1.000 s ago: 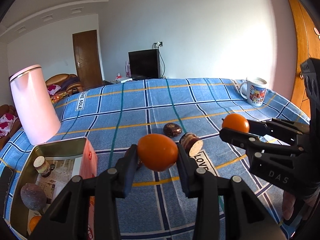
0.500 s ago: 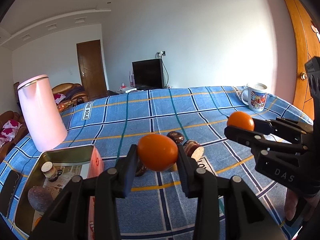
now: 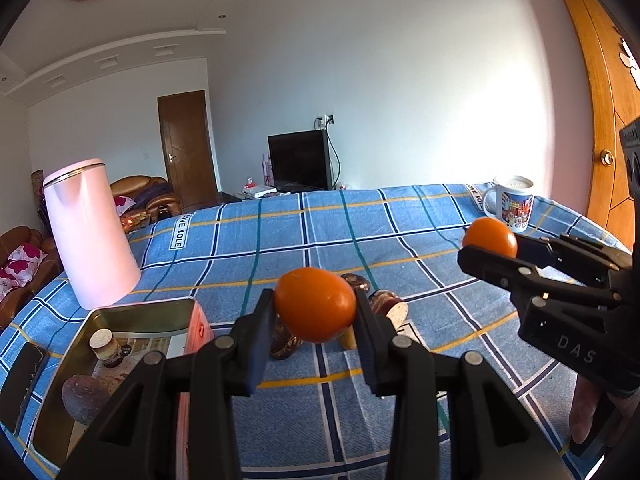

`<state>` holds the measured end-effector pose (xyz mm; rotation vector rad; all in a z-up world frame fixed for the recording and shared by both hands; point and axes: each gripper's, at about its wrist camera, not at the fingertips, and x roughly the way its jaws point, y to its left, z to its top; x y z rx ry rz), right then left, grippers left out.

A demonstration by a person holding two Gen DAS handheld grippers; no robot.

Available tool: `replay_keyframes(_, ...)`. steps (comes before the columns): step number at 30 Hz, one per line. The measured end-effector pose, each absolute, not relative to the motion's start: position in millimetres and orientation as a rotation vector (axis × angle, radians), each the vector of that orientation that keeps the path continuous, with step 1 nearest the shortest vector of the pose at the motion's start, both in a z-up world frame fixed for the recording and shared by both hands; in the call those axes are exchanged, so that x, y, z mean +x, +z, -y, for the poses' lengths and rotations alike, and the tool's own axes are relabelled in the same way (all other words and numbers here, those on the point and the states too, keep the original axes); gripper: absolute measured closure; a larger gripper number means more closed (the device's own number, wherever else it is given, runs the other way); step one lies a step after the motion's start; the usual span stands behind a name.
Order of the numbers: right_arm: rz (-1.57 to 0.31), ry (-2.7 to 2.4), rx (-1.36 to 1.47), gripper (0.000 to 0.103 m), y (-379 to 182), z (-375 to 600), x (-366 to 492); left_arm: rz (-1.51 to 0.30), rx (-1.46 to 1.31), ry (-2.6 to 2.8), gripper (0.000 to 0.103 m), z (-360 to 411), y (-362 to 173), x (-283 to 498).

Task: Organize fruits
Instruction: 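Carry the orange over the tin with the left tool while the right tool carries its orange there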

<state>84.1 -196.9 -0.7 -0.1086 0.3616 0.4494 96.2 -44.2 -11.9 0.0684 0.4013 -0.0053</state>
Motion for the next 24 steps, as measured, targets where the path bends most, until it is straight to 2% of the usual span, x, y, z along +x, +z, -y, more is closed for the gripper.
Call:
replay_keyframes(10, -0.391, 0.469, -0.087, 0.066, 1, 186, 86, -0.384, 0.049, 0.0, 0.064, 26, -7, 87)
replay_keyframes(24, -0.419, 0.644, -0.129, 0.066, 18, 96, 86, -0.434, -0.067, 0.115, 0.064, -66, 1, 89)
